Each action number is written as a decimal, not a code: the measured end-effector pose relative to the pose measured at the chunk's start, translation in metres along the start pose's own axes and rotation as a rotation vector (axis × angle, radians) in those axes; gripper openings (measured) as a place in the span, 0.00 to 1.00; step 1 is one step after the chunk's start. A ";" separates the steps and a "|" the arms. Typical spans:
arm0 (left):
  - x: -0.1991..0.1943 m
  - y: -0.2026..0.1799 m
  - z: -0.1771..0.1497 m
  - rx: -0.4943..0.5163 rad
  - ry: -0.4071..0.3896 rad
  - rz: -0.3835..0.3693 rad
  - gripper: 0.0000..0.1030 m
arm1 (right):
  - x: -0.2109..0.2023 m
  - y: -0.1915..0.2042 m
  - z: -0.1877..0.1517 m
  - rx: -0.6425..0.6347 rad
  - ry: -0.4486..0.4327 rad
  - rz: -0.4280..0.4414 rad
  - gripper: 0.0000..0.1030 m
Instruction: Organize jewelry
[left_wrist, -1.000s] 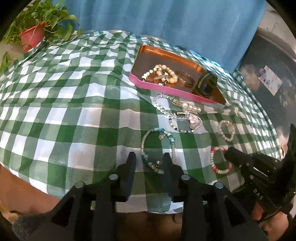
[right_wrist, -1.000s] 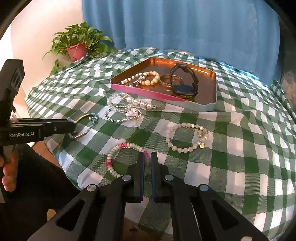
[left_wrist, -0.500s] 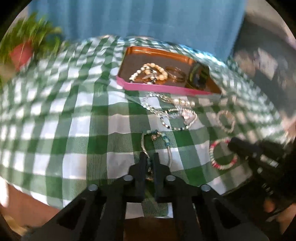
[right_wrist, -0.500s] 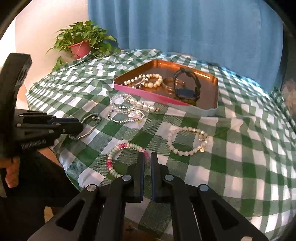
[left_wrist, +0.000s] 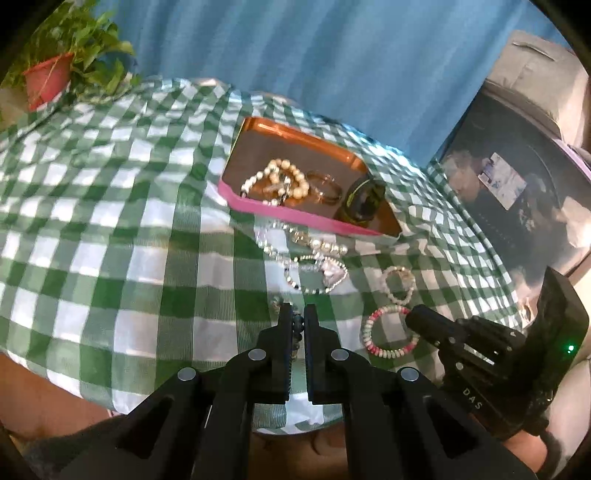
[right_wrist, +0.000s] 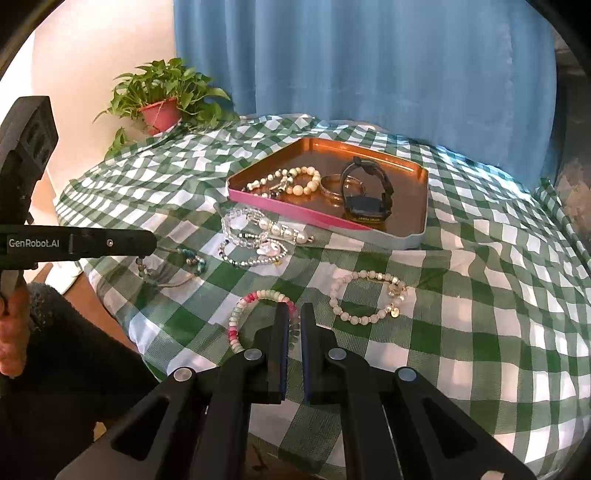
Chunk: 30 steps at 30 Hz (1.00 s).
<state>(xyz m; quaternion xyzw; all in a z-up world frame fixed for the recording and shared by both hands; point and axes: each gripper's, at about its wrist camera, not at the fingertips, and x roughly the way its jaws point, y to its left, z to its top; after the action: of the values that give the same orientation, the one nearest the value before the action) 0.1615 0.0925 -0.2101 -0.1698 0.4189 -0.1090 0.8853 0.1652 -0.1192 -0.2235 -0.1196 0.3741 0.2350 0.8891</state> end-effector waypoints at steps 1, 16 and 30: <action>-0.002 -0.004 0.002 0.011 -0.007 0.002 0.06 | -0.002 0.000 0.001 0.000 -0.007 -0.003 0.05; -0.022 -0.051 0.054 0.153 -0.121 0.036 0.06 | -0.047 -0.006 0.059 0.019 -0.152 0.022 0.05; -0.043 -0.088 0.143 0.292 -0.295 -0.021 0.06 | -0.081 -0.046 0.153 0.042 -0.339 -0.034 0.05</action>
<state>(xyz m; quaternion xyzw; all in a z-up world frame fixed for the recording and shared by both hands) 0.2410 0.0555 -0.0607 -0.0582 0.2628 -0.1515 0.9511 0.2325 -0.1262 -0.0570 -0.0657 0.2213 0.2288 0.9457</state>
